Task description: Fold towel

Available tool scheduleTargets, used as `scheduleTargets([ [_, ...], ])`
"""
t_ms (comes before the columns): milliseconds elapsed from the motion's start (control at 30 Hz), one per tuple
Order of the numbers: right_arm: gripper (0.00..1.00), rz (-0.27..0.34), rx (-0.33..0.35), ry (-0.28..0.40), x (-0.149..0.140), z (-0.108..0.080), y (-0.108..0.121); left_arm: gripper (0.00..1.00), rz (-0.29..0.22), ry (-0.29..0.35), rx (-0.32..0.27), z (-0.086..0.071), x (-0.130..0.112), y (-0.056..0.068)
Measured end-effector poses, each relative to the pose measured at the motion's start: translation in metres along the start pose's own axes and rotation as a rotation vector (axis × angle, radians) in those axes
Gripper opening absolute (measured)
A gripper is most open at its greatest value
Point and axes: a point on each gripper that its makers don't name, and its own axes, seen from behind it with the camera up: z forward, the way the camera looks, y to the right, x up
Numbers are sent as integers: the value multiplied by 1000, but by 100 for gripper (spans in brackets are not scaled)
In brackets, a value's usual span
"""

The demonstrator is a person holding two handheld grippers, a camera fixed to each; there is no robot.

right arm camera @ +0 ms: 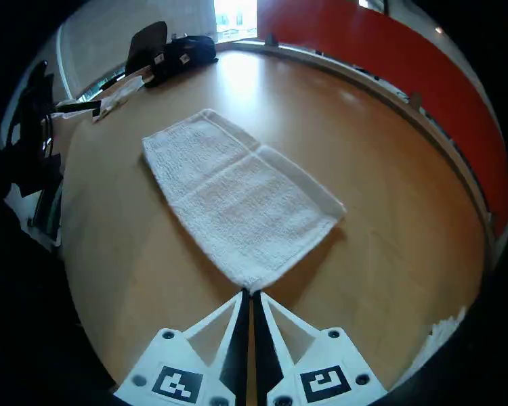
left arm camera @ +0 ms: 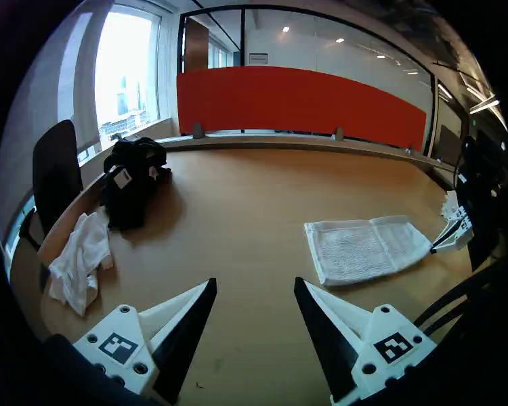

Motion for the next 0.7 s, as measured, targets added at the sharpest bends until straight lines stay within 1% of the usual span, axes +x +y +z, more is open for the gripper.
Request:
scheduleTargets([
  [300,3,8,-25,21,7,-10,6,84,3,0,-4,0,0,1],
  [467,3,16,-43,34,8,-20,12,84,1,1,-4,-1,1,1],
  [700,3,5,-59,50,11,-35,15,84,-1,1,-1,-2,1,-2],
])
